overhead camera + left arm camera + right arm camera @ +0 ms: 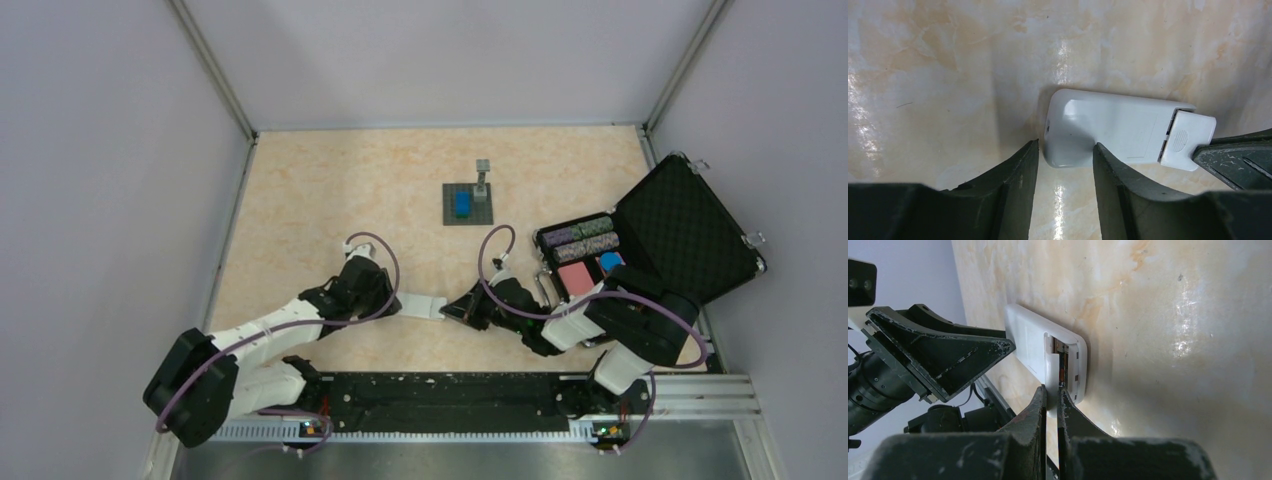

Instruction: Load the batteries into the remote control

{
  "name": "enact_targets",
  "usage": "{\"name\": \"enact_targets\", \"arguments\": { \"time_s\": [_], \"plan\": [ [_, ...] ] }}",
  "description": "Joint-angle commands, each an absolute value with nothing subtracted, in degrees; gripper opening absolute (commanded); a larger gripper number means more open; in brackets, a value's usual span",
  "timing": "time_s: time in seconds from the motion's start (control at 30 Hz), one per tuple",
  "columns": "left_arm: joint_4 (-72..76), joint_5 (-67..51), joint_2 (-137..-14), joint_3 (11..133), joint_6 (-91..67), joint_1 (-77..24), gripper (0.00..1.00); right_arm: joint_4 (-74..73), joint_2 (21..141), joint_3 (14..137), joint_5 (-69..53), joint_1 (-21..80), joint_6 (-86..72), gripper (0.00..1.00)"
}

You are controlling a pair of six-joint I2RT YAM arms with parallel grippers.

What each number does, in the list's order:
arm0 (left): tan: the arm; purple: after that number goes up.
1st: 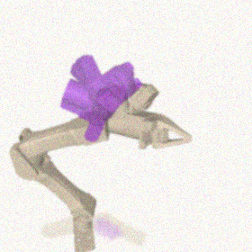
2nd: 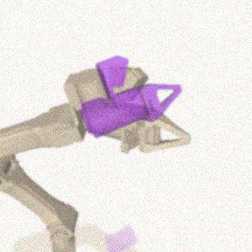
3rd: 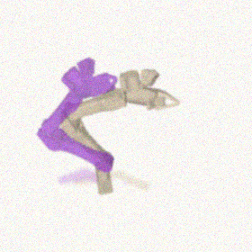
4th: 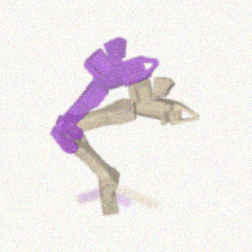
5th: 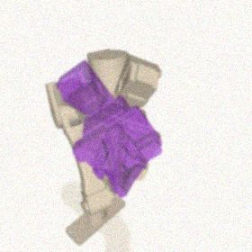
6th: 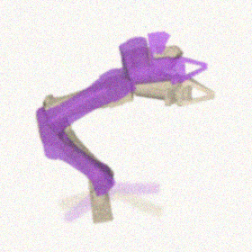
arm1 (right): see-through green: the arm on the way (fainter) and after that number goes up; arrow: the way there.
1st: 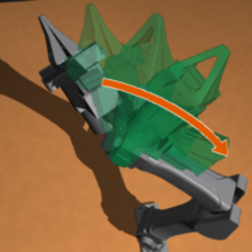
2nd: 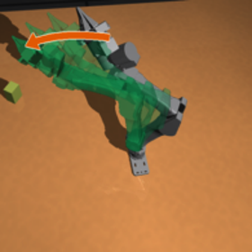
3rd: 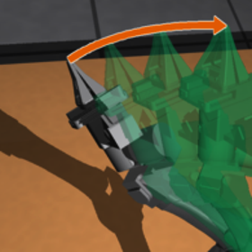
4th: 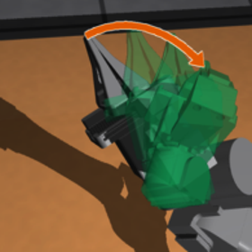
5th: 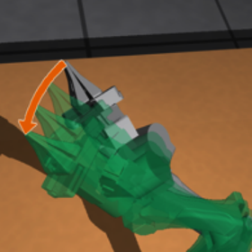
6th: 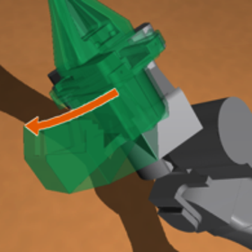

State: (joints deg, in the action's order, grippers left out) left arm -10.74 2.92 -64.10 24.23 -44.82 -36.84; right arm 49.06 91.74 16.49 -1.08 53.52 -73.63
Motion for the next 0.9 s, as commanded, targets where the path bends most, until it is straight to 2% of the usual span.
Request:
{"name": "enact_targets", "arguments": {
  "time_s": [0.0,0.57,0.87],
  "plan": [
    [-13.59,3.56,-65.89,25.0,-43.87,-36.74,0.46,48.56,91.27,15.99,1.35,54.16,-72.2,0.0],
    [-15.25,3.52,-69.69,26.78,-42.82,-36.74,0.39,42.99,88.86,18.05,3.61,54.15,-64.75,0.0],
    [-15.05,2.86,-70.92,27.16,-42.42,-36.74,0.37,48.24,90.58,16.8,3.78,54.2,-66.92,0.0]
  ]
}}
